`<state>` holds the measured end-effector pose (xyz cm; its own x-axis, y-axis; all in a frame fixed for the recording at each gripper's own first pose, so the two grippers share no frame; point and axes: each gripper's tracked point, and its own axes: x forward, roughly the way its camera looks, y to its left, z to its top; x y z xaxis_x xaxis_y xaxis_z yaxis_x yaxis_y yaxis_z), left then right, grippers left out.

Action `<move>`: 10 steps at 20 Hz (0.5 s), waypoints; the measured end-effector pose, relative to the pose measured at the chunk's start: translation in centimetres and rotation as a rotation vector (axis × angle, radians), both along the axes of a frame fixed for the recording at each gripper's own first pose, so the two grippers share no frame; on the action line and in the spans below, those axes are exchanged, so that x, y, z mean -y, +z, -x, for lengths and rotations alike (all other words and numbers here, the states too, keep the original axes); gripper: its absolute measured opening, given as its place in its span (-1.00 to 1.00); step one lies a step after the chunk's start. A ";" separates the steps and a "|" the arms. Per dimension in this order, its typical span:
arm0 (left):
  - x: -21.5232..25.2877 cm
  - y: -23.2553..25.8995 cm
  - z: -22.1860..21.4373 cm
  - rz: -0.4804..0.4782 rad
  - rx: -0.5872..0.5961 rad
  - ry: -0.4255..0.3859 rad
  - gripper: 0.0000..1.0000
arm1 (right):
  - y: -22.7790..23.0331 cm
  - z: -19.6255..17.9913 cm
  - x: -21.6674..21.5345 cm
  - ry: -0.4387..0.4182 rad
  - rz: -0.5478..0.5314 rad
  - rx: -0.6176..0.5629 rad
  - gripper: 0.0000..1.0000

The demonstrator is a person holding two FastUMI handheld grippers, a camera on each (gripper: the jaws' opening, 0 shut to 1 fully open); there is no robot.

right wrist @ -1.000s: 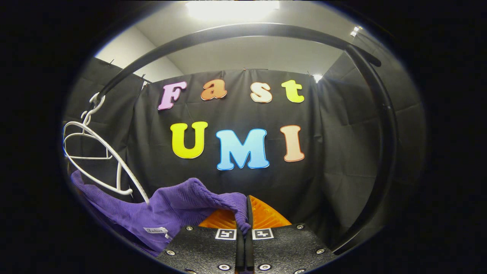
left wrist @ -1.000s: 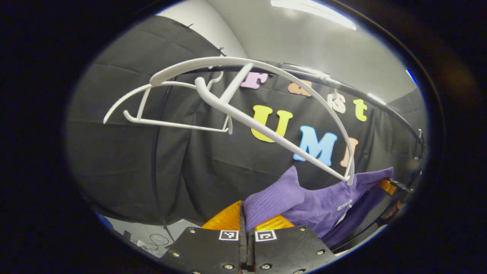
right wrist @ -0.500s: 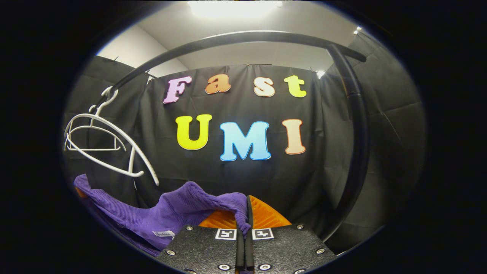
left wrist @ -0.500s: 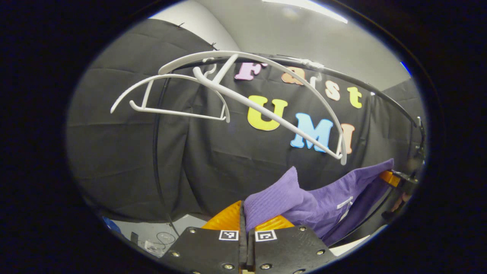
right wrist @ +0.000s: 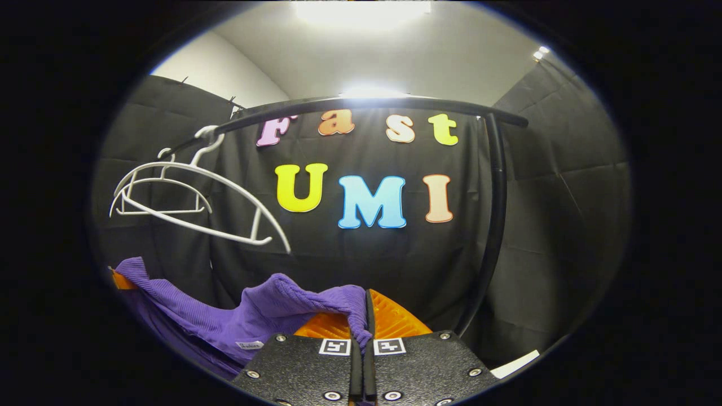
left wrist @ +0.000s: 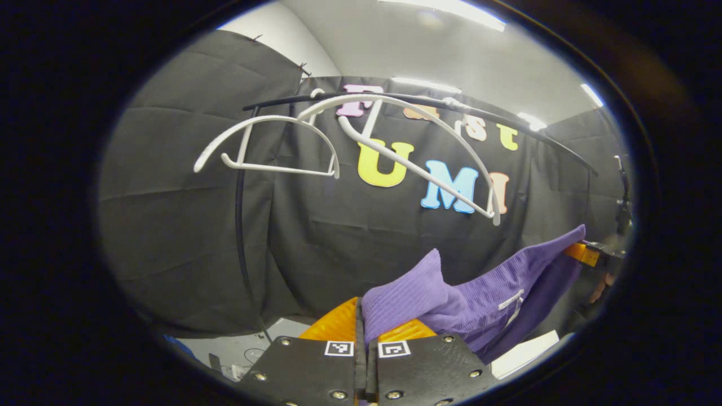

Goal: Grasp the clothes on the hanger with both hands and then place them into the laundry hamper below.

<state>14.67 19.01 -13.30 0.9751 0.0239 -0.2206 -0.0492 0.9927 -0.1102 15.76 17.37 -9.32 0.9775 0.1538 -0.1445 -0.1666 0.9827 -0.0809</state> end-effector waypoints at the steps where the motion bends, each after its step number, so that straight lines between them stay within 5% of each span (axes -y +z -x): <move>1: -0.3 -0.1 0.7 0.004 0.000 -0.009 -0.98 | -0.3 1.1 -0.4 -0.001 0.003 -0.012 -0.98; 10: -2.7 -4.5 5.7 0.063 -0.069 -0.081 -0.98 | -4.6 10.8 -4.5 0.004 0.034 -0.152 -0.99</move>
<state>8.92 21.76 -17.75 0.9557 -0.0708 -0.2857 0.0217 0.9849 -0.1715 4.92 21.89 -13.95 0.9433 0.1505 -0.2957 -0.1838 0.9790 -0.0880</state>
